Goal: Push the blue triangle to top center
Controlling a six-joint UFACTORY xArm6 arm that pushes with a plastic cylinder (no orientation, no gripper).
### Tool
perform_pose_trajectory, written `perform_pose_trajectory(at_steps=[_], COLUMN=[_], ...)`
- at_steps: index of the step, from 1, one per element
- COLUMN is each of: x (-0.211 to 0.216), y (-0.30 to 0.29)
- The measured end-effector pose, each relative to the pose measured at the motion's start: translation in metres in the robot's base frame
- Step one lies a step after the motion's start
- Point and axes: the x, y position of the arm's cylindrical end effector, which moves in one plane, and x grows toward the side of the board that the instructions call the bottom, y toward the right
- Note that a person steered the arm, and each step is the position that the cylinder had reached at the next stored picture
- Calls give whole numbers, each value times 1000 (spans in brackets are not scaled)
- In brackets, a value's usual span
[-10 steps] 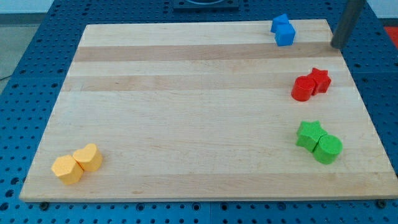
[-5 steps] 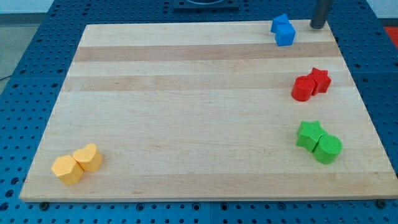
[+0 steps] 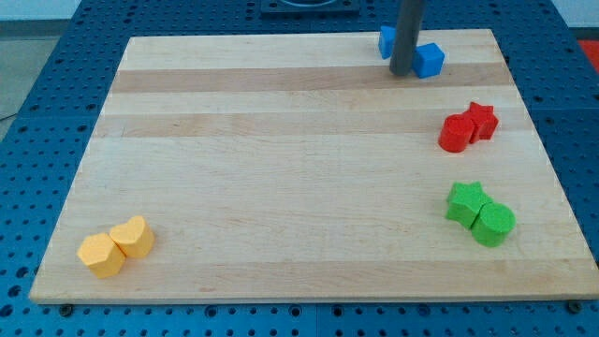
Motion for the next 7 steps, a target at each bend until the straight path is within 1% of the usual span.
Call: perform_pose_trajectory(at_steps=[1, 3, 4, 5, 6, 7], x=[-19, -67, -82, -65, -21, -16], y=[14, 14, 4, -57, -114, -132])
